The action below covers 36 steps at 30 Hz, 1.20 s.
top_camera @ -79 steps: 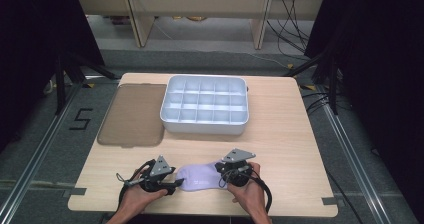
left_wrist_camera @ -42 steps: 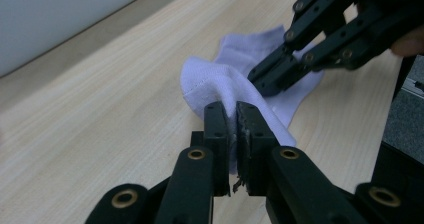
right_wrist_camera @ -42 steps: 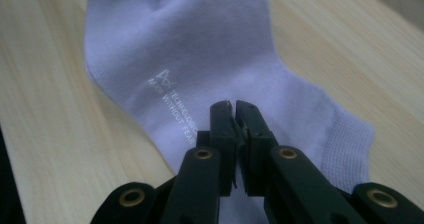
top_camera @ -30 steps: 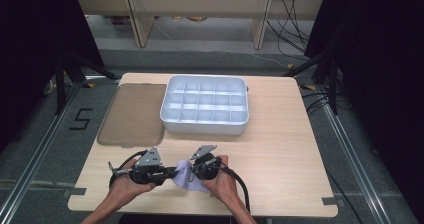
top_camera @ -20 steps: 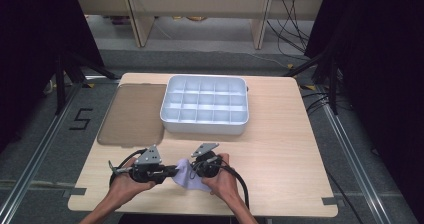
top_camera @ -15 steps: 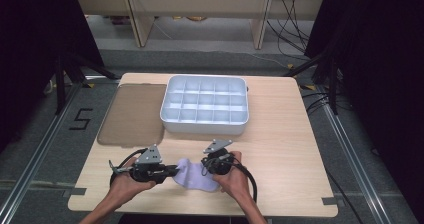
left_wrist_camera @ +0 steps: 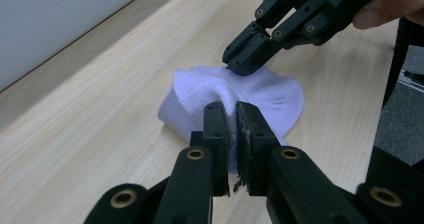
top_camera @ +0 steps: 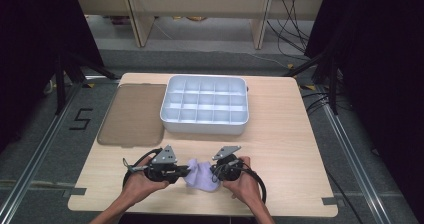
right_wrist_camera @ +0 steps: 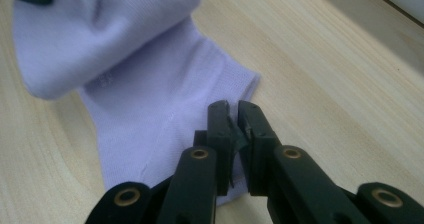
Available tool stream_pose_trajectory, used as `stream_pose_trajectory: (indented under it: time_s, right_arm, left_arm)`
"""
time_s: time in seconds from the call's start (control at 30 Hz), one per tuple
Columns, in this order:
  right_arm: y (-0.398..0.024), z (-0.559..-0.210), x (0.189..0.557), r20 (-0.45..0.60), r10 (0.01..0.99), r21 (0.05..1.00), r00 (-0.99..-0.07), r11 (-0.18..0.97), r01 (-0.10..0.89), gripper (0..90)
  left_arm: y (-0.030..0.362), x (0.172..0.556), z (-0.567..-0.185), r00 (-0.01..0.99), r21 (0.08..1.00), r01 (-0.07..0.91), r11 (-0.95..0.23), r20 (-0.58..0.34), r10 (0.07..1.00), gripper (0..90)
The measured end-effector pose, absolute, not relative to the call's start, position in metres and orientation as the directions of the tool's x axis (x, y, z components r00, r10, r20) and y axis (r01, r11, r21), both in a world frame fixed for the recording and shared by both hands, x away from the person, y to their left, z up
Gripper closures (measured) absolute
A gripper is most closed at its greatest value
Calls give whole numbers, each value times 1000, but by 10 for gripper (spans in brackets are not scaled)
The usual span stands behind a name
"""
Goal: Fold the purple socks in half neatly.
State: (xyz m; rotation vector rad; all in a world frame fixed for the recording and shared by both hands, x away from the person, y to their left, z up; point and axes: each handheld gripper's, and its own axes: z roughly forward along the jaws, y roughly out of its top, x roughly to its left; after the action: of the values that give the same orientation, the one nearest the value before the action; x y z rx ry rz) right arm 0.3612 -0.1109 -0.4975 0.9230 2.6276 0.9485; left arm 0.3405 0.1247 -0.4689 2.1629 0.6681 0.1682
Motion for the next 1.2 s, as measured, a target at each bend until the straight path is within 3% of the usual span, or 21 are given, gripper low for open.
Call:
stream_pose_trajectory:
  time_s: [0.6,0.77,1.07,1.2]
  right_arm:
    - [-116,-494,361,62,641,652,-765,554,518,790]
    - [-124,-489,361,57,647,679,-760,533,505,780]
    - [-134,-482,358,61,685,694,-726,494,524,764]
    - [-135,-477,356,65,697,706,-714,473,527,767]
  left_arm:
    - [103,349,-484,853,733,412,-542,-101,511,811]
    - [96,348,-490,848,735,425,-529,-118,517,772]
    - [96,344,-480,848,792,415,-447,-159,505,600]
    - [104,341,-464,857,824,375,-426,-132,498,631]
